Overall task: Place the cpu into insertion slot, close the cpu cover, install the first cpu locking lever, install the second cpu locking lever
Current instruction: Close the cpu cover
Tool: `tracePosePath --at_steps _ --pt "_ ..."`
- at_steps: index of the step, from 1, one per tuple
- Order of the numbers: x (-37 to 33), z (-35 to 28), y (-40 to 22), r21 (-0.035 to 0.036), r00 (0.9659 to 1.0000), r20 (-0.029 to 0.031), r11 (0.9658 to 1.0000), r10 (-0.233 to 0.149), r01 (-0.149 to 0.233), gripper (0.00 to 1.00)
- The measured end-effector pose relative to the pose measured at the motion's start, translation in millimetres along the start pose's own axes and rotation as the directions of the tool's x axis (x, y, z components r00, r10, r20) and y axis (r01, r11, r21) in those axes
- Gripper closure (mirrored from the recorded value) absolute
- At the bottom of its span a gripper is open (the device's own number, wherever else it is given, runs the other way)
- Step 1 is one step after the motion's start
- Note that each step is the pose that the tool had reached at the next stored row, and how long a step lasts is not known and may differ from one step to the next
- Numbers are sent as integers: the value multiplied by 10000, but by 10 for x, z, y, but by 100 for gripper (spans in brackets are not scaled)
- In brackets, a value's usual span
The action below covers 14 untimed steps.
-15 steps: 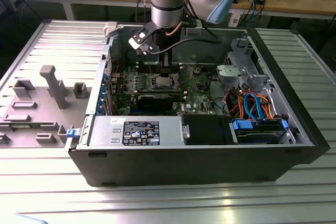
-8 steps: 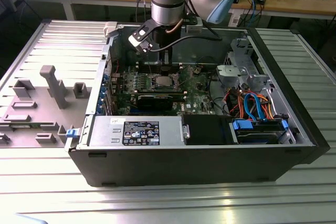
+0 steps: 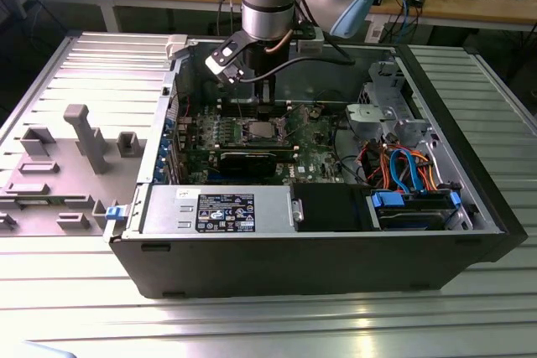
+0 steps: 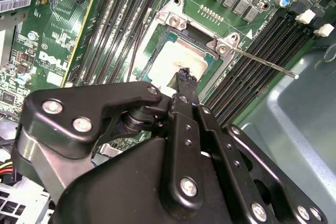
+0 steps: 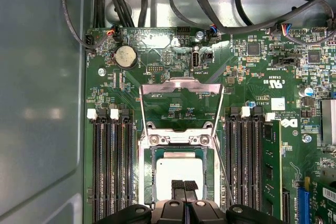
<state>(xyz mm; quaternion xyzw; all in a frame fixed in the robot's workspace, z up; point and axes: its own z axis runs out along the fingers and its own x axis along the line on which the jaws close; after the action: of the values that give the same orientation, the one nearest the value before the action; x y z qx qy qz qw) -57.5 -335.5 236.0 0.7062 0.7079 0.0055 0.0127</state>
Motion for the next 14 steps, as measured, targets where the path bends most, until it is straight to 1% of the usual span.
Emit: tracePosePath --at_steps 5,9,14 --pt "0 -9 0 1 10000 0 10000 0 0 89" --pt "0 -40 1 0 10000 2 10000 0 0 89" --pt "-1 -54 1 1 10000 3 10000 0 0 89"
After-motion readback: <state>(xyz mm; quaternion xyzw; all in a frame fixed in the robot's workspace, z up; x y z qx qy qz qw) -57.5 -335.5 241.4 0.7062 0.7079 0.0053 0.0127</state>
